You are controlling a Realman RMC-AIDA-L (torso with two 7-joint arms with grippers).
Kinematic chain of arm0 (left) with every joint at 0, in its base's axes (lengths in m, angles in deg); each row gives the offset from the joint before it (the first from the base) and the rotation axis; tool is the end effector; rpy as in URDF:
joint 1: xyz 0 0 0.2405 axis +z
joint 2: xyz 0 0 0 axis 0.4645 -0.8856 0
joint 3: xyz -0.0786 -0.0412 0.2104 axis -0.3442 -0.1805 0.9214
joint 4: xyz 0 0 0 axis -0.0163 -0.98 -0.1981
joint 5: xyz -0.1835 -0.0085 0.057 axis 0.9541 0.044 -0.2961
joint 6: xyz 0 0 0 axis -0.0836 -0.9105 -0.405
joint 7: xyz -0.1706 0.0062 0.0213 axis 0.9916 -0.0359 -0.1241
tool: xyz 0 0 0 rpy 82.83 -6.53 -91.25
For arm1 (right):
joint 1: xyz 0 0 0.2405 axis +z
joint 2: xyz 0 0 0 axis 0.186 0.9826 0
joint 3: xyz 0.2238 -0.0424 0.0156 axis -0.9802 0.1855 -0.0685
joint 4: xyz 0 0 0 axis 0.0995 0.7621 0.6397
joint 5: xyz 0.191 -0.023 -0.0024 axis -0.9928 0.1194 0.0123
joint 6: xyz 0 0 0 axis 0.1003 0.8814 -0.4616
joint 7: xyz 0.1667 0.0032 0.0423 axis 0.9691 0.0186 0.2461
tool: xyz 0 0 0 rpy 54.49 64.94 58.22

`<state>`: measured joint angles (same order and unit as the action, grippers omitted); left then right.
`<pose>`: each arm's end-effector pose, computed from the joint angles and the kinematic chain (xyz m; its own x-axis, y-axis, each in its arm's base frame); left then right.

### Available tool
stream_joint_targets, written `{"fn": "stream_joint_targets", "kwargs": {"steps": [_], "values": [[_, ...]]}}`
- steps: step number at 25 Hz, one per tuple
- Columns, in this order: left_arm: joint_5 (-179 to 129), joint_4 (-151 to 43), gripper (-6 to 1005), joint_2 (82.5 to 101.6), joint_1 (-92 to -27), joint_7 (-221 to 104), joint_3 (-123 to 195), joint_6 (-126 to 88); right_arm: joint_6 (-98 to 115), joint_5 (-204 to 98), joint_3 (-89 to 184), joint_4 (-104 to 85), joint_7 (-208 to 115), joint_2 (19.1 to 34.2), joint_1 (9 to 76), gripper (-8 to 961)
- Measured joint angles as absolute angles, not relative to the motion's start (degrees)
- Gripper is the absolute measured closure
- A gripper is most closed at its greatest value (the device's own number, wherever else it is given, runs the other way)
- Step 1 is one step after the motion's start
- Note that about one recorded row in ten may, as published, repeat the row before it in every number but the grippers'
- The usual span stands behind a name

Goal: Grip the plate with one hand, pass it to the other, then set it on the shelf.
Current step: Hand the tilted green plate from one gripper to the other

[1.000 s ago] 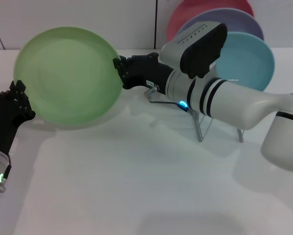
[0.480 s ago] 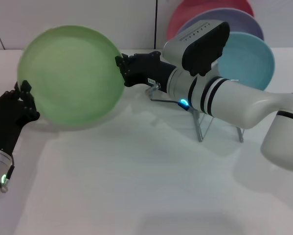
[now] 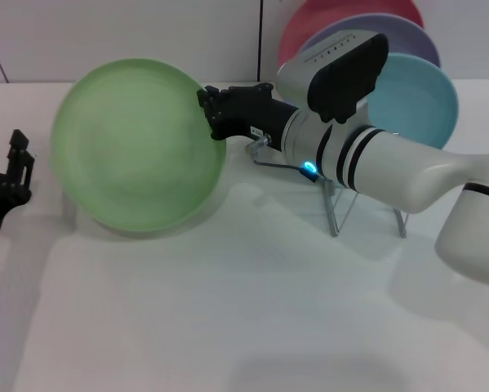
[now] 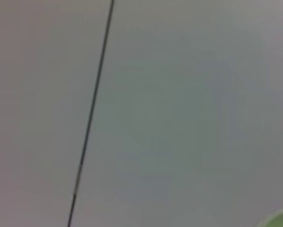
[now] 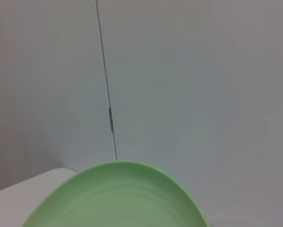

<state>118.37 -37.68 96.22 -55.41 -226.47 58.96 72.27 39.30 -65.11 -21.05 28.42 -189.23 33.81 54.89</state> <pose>-0.2878 0.3083 0.0052 0.5618 -0.1006 0.8211 0.8146 -0.1059 -0.5703 0.1013 0.4048 -0.1076 0.7660 -0.2073 -0.6085 -0.5606 -0.6786 -0.4746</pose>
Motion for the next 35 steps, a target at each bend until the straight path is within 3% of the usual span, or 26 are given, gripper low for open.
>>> {"fn": "stream_joint_targets", "kwargs": {"steps": [6, 17, 35], "values": [[118.5, -40.3, 438, 95.98, -52.7, -223.2, 57.2, 74.2, 39.5, -65.1, -21.0, 28.7, -190.8, 33.81, 54.5, 917], [119.0, -42.7, 437, 95.75, -51.4, -221.7, 55.9, 73.9, 47.7, -61.6, -19.1, 31.4, -201.5, 33.75, 50.4, 917], [118.6, -46.4, 438, 95.59, -51.2, -212.6, 55.6, 72.7, 69.1, -45.7, -33.9, 36.4, -214.4, 33.16, 35.8, 918]]}}
